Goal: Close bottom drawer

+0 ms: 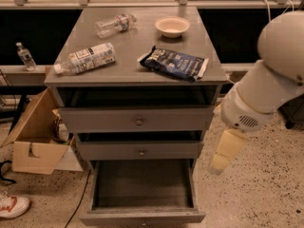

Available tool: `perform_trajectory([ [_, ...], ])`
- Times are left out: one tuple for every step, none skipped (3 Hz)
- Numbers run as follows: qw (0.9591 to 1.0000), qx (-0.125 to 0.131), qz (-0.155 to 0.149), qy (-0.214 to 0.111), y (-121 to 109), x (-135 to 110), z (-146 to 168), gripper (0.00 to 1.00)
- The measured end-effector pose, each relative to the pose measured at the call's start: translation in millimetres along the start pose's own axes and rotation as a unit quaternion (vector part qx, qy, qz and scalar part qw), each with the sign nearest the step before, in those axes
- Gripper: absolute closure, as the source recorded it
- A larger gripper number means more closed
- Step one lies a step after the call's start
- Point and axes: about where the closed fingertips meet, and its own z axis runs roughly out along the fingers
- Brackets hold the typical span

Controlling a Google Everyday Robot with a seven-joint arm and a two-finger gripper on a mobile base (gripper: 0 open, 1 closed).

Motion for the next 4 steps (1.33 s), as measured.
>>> perform_trajectory([
  [0.9999,-0.009,0.011,0.008,4.5,1.1,51.5,0.00],
  [0.9993,-0.029,0.022,-0.009,14.5,-2.1,122.6,0.00],
  [0.9978,-0.053,0.028,-0.029,19.5,-4.2,167.9,0.00],
  [0.9977,-0.055,0.023,-0.031,19.1,-3.5,175.8,0.00],
])
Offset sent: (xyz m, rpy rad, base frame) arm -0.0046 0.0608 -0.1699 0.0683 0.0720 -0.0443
